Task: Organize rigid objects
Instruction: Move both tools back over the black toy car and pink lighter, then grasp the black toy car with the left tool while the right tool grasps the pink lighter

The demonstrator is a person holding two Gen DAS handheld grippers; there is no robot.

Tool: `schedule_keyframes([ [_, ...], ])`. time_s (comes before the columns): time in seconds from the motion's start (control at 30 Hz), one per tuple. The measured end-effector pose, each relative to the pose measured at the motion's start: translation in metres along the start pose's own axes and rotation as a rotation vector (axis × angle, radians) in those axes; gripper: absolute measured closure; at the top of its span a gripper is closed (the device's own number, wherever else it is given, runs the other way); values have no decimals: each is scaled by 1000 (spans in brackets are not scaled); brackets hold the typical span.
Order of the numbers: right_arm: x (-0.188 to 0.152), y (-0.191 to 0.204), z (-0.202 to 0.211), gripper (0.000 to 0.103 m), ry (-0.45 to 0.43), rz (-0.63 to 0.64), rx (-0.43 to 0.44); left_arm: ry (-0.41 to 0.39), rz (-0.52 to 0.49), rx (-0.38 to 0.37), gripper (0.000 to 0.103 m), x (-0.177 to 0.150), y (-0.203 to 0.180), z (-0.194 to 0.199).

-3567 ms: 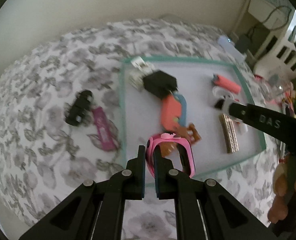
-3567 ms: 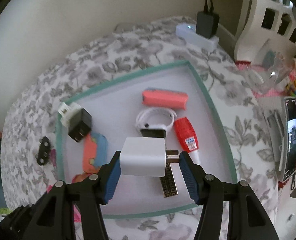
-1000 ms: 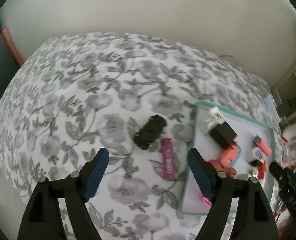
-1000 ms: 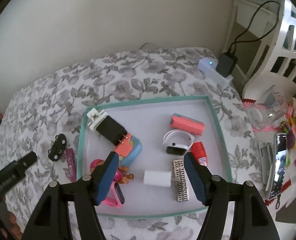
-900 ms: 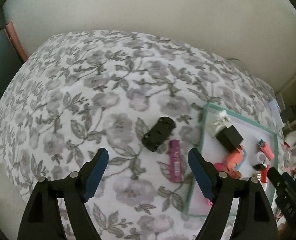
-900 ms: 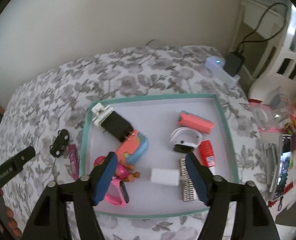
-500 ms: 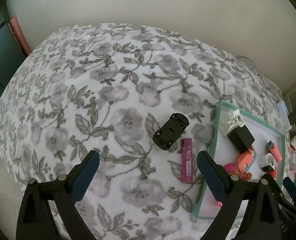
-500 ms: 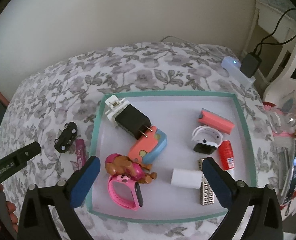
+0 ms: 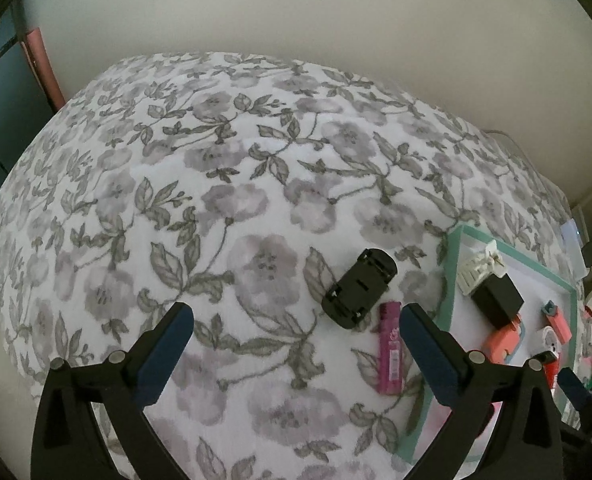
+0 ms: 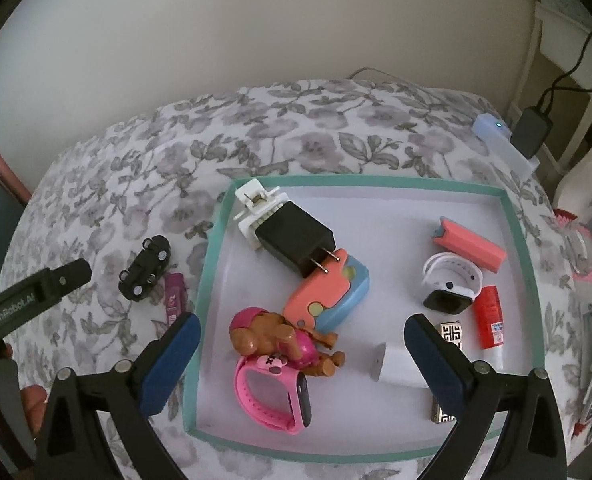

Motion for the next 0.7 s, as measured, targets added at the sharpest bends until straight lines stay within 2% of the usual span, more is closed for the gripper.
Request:
schedule_keyframes([
  [0.23,3,8,-6,0,-3,-13,8,16,9,-10,1,4,6,-15],
  [0.47,8,12,-16,0,29,-12,-20,22,-28,-19,1,17,3,-25],
  [0.7,18,16,-24,0,53,-27,-5,51,-55,-21,1,25,-5,-45],
])
Point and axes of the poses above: each gripper's, at about its wrist camera, not at the fingertips, and z roughly against the way its jaws point, y to its left, x to its top, the point moved 8 cm from there along -z, roughly the way its jaws point, and after that the axes turned 15 degrees about -x, right-handed, at the moved point
